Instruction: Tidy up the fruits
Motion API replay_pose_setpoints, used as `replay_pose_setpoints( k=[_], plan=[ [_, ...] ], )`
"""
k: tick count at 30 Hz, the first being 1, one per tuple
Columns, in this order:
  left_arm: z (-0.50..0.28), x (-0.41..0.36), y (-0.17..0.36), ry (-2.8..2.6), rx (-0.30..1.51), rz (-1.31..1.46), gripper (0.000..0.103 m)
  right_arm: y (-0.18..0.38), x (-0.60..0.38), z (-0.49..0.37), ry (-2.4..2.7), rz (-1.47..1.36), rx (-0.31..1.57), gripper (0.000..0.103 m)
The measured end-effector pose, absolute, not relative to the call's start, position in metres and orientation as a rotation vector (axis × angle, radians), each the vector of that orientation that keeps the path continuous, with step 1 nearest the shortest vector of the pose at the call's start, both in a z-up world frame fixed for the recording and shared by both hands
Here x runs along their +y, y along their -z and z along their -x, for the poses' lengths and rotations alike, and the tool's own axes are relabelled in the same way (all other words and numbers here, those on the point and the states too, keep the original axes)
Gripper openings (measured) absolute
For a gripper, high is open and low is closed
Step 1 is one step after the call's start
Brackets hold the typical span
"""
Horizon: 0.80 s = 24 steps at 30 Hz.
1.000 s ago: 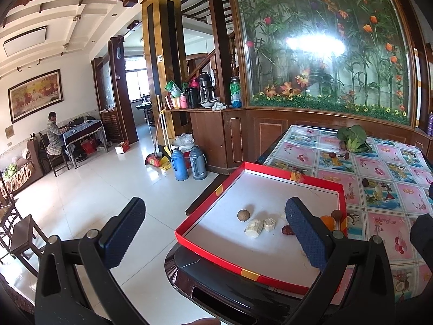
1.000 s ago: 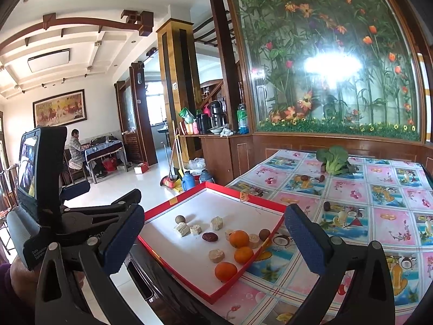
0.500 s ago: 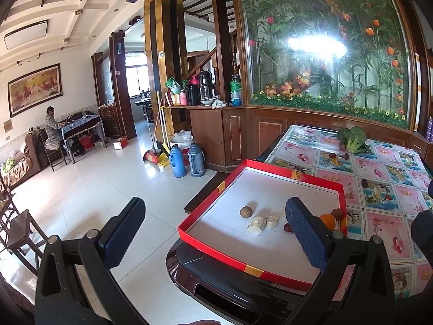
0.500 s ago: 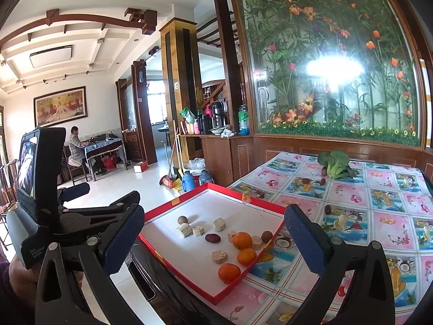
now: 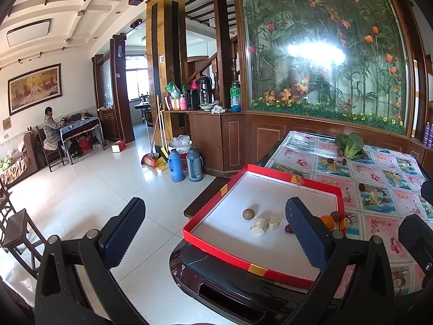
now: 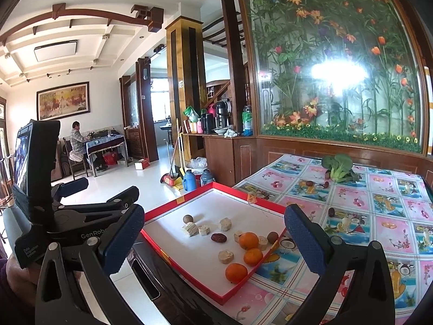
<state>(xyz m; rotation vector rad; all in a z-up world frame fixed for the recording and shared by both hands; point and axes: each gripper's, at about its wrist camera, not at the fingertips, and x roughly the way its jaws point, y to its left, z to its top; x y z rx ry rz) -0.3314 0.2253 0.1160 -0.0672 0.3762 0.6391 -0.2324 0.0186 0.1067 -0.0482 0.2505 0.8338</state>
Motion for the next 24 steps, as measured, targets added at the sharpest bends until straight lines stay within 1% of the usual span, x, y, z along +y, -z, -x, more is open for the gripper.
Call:
replay_pose_setpoints(
  k=[9,24],
  plan=[
    [0.335,0.234,-0.117,-0.655,0.387,0.077,0.103,-0.103,0.028,0.228,-0.846,0.067,0.255,0.103],
    [0.321,0.245,-0.11,-0.654,0.417,0.079,0.103,-0.105,0.043,0.218,-0.855,0.069,0.257,0.103]
  ],
)
